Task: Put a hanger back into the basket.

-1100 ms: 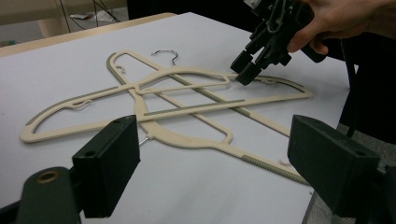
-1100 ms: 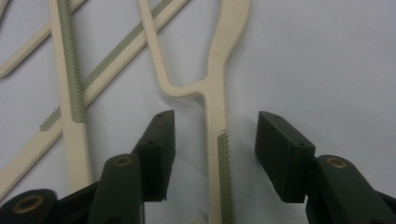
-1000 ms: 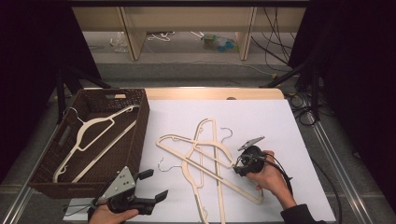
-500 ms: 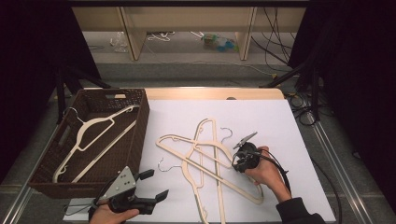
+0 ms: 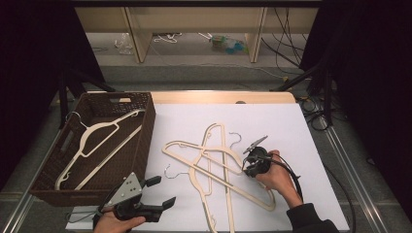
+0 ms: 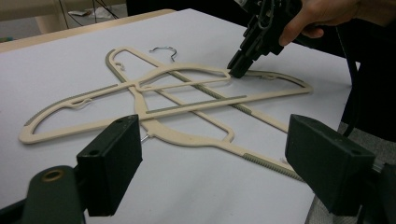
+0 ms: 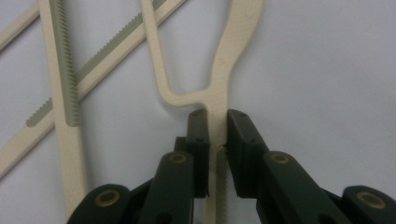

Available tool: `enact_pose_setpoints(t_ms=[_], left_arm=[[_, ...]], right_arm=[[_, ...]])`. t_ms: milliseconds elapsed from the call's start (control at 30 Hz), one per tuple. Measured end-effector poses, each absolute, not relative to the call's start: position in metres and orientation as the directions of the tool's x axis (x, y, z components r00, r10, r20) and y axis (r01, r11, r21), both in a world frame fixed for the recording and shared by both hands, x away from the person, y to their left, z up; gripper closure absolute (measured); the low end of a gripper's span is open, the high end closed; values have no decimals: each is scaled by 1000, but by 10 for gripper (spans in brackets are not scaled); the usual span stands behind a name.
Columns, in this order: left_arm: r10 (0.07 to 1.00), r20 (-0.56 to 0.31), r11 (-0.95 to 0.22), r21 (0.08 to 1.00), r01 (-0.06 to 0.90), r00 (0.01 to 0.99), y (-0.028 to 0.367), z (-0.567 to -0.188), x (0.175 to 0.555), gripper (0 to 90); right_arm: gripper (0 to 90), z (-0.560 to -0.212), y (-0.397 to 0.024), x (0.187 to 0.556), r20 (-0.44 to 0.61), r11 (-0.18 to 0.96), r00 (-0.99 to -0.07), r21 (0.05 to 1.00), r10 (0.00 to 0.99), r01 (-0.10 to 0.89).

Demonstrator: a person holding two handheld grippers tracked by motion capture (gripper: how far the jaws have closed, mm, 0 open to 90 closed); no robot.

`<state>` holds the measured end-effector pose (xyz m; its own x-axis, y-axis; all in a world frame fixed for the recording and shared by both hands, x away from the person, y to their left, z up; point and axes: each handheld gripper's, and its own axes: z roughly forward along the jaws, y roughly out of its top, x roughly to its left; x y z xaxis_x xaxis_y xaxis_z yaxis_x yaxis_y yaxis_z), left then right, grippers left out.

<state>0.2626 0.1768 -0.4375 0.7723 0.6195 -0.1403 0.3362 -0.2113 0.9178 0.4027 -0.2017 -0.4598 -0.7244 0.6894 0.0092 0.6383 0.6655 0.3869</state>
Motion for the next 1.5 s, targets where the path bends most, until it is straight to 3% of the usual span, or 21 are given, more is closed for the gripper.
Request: enact_pose_setpoints(t_ms=[133,333,700,1067,1500], left_arm=[[618,-104,-228,925,304,780,177,-433,268,187],[624,-131,-214,920,329,770,166,-427,278,189],[597,-73,-331,885,328,799,107,-424,324,193],[610,-39,-439,815,379,791,53,-445,376,211],[589,-49,-473,789,393,806,40,-456,405,287]], right_arm=[[803,-455,-205,400,-43,700,-752,403,658,589],[804,-445,-212,391,-80,728,-772,408,630,551],[804,-421,-208,366,-176,769,-791,430,586,474],[804,-413,-206,348,-205,796,-809,422,551,435],[804,-405,-205,340,-229,806,-817,436,530,401]])
